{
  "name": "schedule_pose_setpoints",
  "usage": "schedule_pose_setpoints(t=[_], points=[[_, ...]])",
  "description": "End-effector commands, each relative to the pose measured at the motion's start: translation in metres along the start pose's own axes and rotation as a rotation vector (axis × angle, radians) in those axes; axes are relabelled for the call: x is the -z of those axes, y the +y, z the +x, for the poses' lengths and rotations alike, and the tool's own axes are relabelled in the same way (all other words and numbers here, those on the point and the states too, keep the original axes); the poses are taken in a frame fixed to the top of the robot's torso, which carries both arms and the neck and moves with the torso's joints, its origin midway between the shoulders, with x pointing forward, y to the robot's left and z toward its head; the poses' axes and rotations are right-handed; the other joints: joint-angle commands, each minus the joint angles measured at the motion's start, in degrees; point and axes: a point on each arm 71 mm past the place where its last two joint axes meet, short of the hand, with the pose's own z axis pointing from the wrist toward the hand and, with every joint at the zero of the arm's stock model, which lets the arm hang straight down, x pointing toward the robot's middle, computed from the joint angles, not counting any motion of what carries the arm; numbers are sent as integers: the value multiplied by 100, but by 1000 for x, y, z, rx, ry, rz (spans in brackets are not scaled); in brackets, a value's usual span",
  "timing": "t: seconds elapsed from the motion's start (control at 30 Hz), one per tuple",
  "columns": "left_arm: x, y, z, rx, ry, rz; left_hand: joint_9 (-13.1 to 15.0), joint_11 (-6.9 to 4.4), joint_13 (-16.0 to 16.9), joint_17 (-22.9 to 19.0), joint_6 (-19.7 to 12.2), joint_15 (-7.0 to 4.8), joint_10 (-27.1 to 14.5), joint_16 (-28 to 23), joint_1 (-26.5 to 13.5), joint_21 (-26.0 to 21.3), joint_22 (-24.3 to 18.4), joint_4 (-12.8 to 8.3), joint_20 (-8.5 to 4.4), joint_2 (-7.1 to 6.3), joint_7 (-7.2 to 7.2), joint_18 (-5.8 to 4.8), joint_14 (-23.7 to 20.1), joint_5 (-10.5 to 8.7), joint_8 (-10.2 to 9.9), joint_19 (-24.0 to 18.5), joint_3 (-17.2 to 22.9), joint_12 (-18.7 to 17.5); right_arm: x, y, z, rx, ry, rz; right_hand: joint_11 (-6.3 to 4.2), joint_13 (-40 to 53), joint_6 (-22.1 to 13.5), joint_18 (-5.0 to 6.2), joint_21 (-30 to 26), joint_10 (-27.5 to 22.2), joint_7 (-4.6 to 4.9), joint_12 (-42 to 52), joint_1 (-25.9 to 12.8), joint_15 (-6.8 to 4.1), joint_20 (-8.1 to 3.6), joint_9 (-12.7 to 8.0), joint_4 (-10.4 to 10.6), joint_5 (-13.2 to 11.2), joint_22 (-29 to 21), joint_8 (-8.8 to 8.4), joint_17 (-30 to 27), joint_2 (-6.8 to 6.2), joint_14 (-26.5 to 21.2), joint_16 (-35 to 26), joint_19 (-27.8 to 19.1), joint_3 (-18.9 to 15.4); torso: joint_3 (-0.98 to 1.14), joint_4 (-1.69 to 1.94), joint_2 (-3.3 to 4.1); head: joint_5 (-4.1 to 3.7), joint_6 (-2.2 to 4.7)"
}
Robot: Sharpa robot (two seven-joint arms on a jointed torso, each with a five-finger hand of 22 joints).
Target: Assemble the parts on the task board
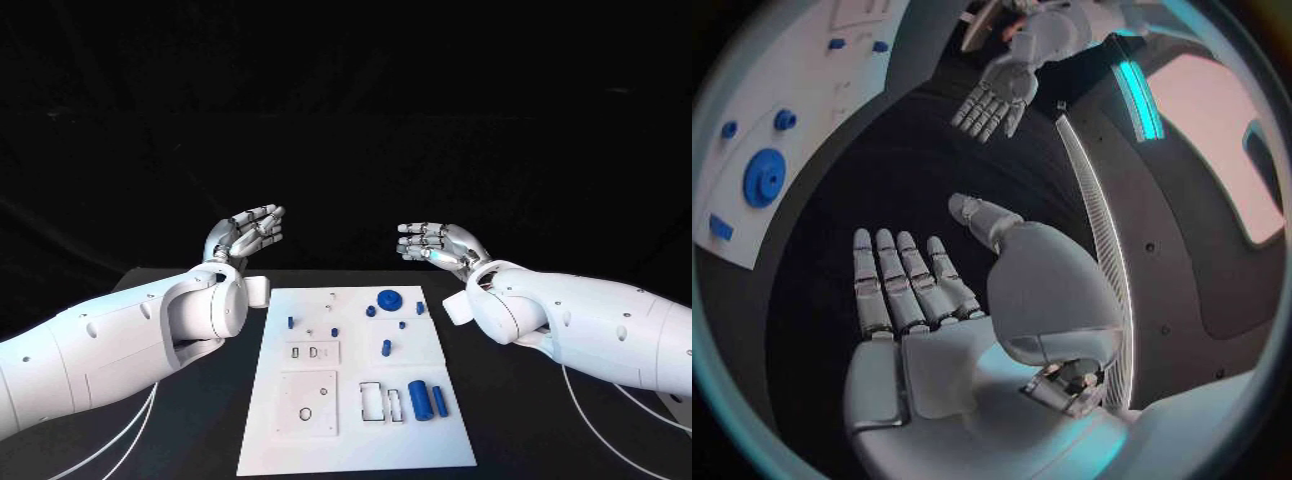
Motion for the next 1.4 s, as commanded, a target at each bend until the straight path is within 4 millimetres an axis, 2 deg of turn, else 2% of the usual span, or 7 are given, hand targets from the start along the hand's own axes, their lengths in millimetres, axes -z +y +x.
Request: schedule_pose_setpoints(t=[0.03,0.47,0.67,0.8,1.0,1.17,1.4], points=[[5,-3,12,12,113,17,194,-183,-3,229,995,-249,1122,488,312,458,127,-143,-48,-19,297,249,1239,90,386,832,108,-2,-1,9,10,297,100,-99,-282,53,1423,339,496,1648,467,133,357,-342,-84,276,-461,-76,147,432,283,-153,1715,416,1613,91,-4,29,117,-17,-13],[32,-18,11,73,213,3,140,-184,-10,320,901,-312,1221,538,239,573,110,-155,-122,-122,341,247,1555,49,270,1178,158,-333,-5,19,12,639,195,-169,-565,54,2067,320,961,2526,200,-88,312,-721,-488,481,-622,130,346,457,558,-253,2832,558,2447,25,-64,83,436,-79,-8],[43,-26,11,107,245,3,138,-177,-11,325,888,-308,1208,531,218,569,103,-149,-122,-128,349,243,1555,38,267,1183,148,-359,-6,20,18,814,239,-196,-753,66,2298,325,1854,2918,61,-249,307,-1033,-811,636,-683,2,893,401,1056,-300,3805,957,2913,-200,-100,142,616,-116,-9],[50,-34,10,131,262,7,138,-174,-11,326,887,-305,1204,525,209,565,99,-147,-122,-130,350,241,1550,32,269,1182,143,-369,-9,25,24,944,266,-192,-873,94,2432,320,2893,2971,-19,-266,134,-1225,-1018,798,-732,33,1592,243,2081,-409,4415,2063,3224,-170,-124,181,748,-145,4],[53,-40,8,143,276,13,140,-171,-9,328,887,-300,1204,512,192,557,91,-144,-120,-134,352,238,1537,11,273,1178,133,-386,-14,29,30,1052,268,-159,-875,105,2464,326,3740,2854,-48,-269,-28,-1256,-1039,1020,-714,213,2232,147,3335,-501,4671,3795,3321,68,-147,222,862,-138,-27],[54,-41,9,149,286,13,140,-171,-9,328,887,-300,1204,511,190,557,91,-143,-120,-134,352,237,1536,9,273,1178,132,-388,-17,32,36,1097,266,-145,-835,95,2402,121,5029,2634,-16,-263,-108,-1210,-989,1179,-643,115,3863,67,4770,-584,4878,5405,3795,116,-158,247,941,-151,-22],[54,-41,10,152,293,10,140,-167,-8,330,882,-296,1202,501,171,549,84,-136,-118,-131,355,235,1526,-6,275,1174,124,-403,-18,32,39,1138,273,-122,-804,95,2376,-22,5760,2432,7,-256,-131,-1178,-950,1271,-587,35,4863,11,5509,-640,5037,6173,4148,27,-167,261,1006,-156,-32]])
